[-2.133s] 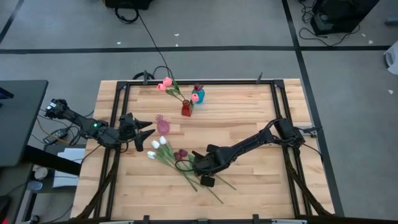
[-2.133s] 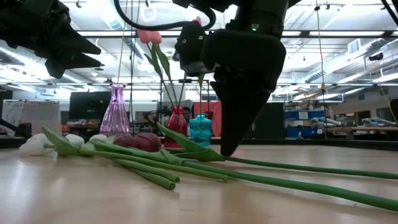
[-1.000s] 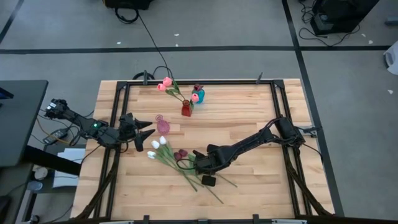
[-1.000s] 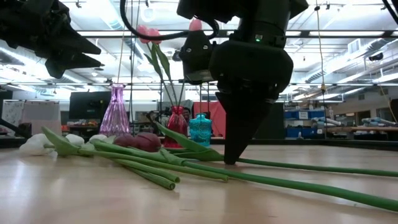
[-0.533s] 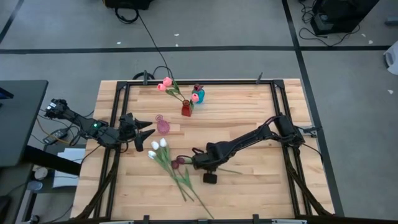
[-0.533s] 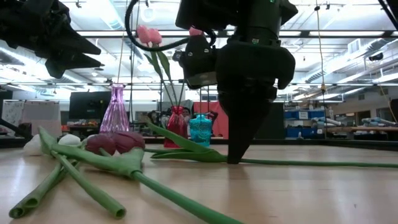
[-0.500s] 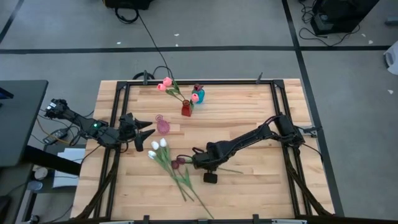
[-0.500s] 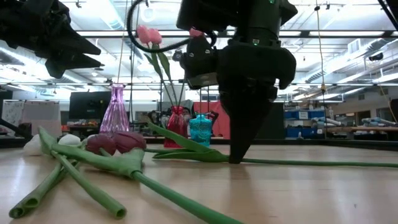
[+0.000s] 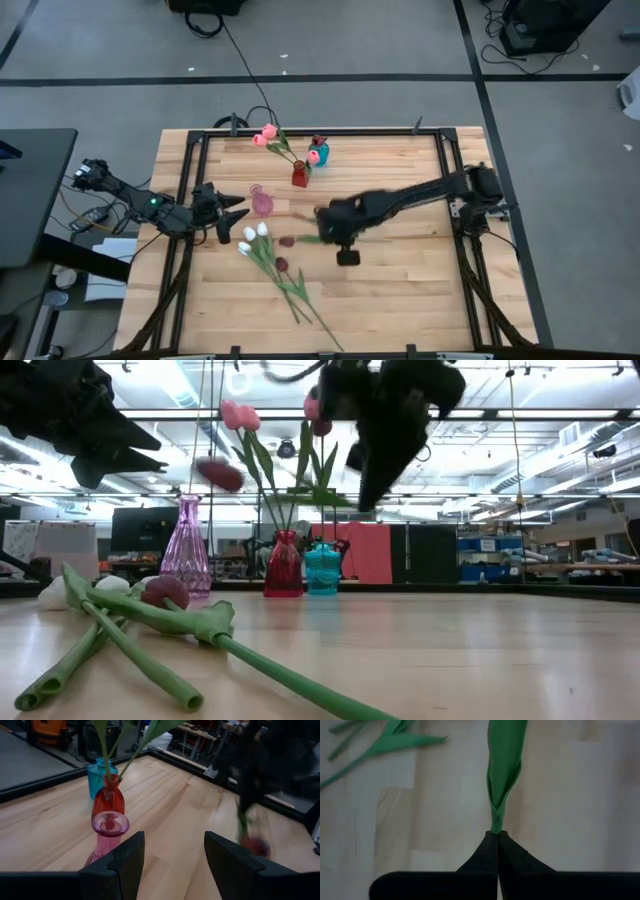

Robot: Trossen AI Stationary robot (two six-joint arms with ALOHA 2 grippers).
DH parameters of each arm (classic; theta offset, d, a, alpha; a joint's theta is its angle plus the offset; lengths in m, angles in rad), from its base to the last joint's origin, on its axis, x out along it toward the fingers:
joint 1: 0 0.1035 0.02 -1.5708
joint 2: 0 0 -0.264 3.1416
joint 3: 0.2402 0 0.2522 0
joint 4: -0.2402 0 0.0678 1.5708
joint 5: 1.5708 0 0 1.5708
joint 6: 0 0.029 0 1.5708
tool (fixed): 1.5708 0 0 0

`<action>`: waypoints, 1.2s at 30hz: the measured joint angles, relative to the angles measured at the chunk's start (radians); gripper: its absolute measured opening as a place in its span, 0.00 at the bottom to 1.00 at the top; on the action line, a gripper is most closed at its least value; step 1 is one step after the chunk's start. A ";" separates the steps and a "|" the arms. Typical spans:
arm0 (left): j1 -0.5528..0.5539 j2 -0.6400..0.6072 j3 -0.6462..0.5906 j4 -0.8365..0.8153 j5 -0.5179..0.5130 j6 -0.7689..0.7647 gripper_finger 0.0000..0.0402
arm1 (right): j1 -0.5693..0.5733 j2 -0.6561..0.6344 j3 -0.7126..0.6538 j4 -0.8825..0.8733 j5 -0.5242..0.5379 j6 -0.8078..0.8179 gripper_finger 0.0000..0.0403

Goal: Sort flowers into vase by color
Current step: Put the dark red tulip into the blue vase

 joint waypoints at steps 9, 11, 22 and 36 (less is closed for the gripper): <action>0.000 0.000 0.000 -0.006 0.019 0.004 0.53 | -0.105 -0.337 -0.232 0.272 -0.228 -0.227 0.01; 0.000 0.000 0.000 -0.007 0.019 0.005 0.53 | -0.125 -0.409 -0.275 0.339 -0.256 -0.257 0.01; 0.000 0.000 0.000 -0.007 0.002 0.047 0.53 | -0.413 -0.612 -0.326 0.515 -0.120 -0.237 0.01; 0.000 0.000 0.000 -0.006 -0.064 0.111 0.53 | -0.791 -0.266 -0.325 1.148 -0.451 -0.173 0.01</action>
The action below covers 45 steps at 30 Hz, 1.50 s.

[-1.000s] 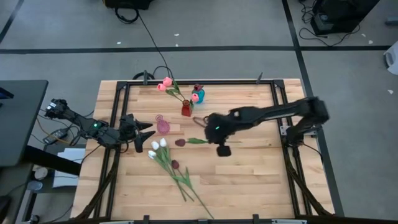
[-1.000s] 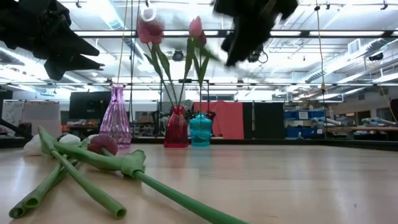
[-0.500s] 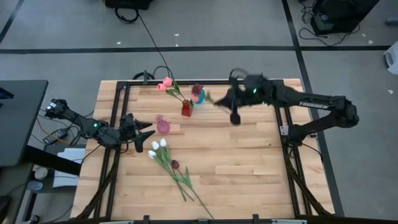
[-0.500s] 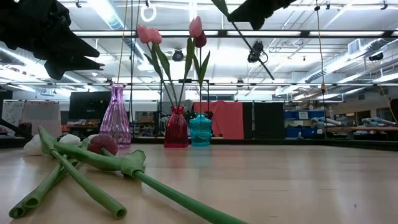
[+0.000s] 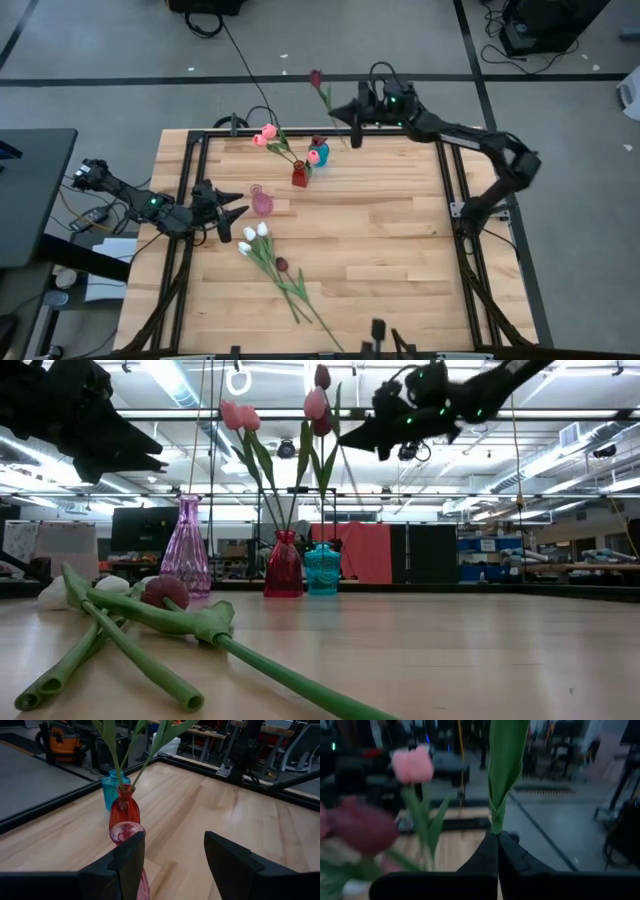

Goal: Sort flowers into vase by color
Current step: Put the dark red tulip into the blue vase

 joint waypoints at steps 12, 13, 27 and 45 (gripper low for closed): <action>0.000 0.000 0.000 0.000 0.008 -0.003 0.53 | -0.034 0.241 0.000 0.457 -0.060 0.208 0.01; 0.000 0.000 0.000 0.000 0.008 -0.003 0.53 | -0.034 0.246 0.000 0.468 -0.058 0.211 0.01; 0.000 0.000 0.000 0.001 0.010 -0.003 0.53 | 0.000 0.252 0.001 0.499 -0.011 0.182 0.01; 0.000 0.000 0.000 -0.004 0.013 -0.002 0.53 | 0.011 0.287 0.000 0.399 -0.054 0.107 0.03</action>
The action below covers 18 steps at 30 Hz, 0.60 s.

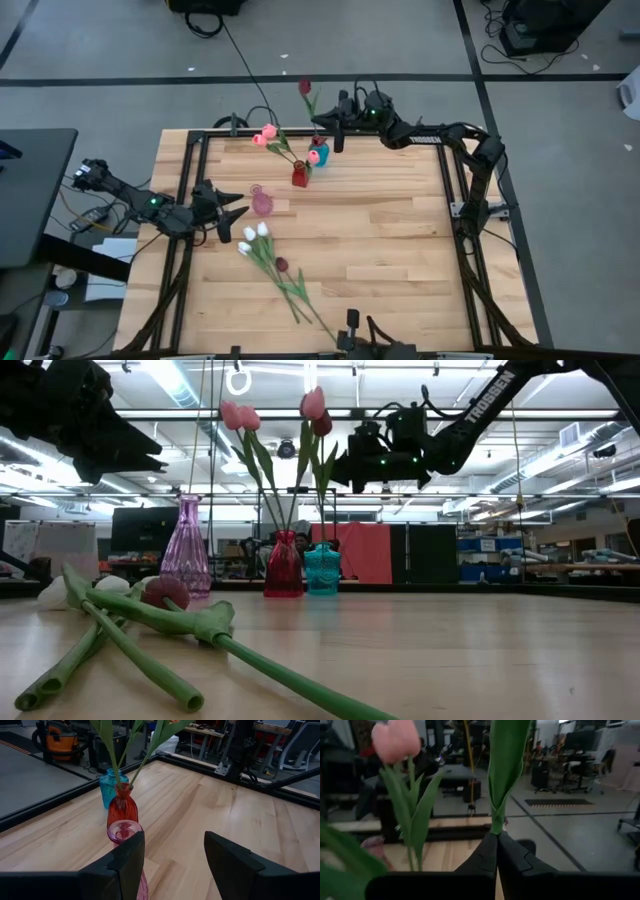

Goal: Sort flowers into vase by color
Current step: Put the dark red tulip into the blue vase, then adjust the blue vase

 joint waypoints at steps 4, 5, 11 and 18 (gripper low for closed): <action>0.000 0.000 0.000 -0.009 0.001 -0.002 0.53 | -0.007 -0.003 0.000 -0.099 -0.049 -0.056 0.08; 0.000 0.000 0.000 -0.009 0.001 -0.003 0.53 | -0.011 -0.006 0.000 -0.137 -0.059 -0.068 0.10; 0.000 0.000 0.000 -0.011 0.002 -0.005 0.53 | -0.037 -0.035 0.001 -0.354 -0.057 -0.154 0.23; 0.000 0.000 0.000 -0.015 0.002 -0.001 0.53 | -0.045 -0.054 0.002 -0.552 0.042 -0.239 0.41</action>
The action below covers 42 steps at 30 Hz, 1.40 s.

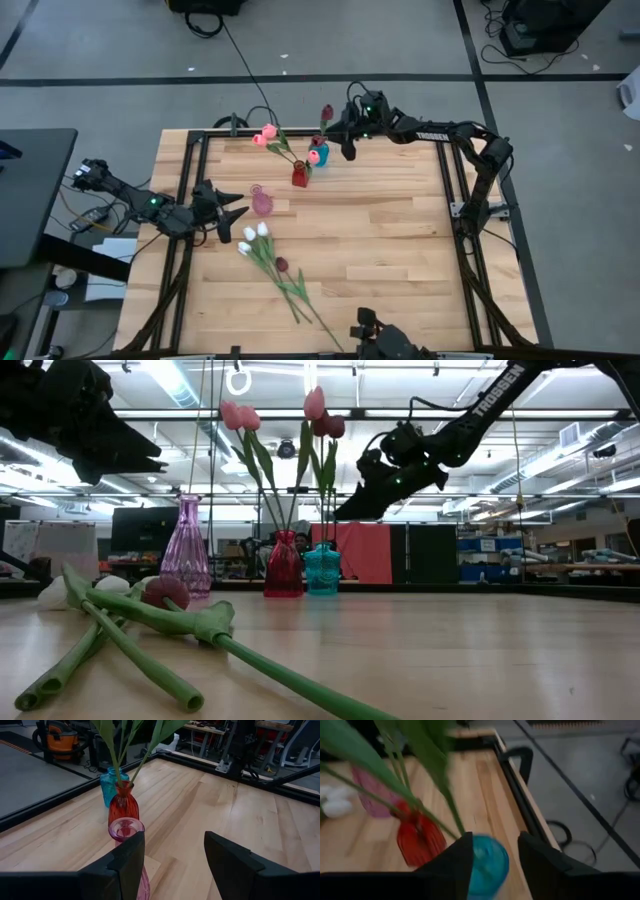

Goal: Sort flowers into vase by color
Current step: Adjust the blue vase

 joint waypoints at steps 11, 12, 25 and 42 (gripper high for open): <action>0.000 0.000 0.000 0.003 0.000 0.001 0.53 | 0.020 0.000 -0.013 -0.135 0.057 -0.115 0.71; 0.000 0.000 0.000 0.003 0.000 0.001 0.53 | 0.025 0.000 -0.023 -0.125 0.057 -0.118 0.74; 0.000 0.000 0.000 0.003 -0.030 0.004 0.53 | 0.088 0.002 -0.072 0.076 0.137 -0.107 0.85; 0.000 0.000 0.001 0.005 -0.052 0.049 0.53 | 0.089 0.041 0.027 -0.049 0.184 -0.043 0.74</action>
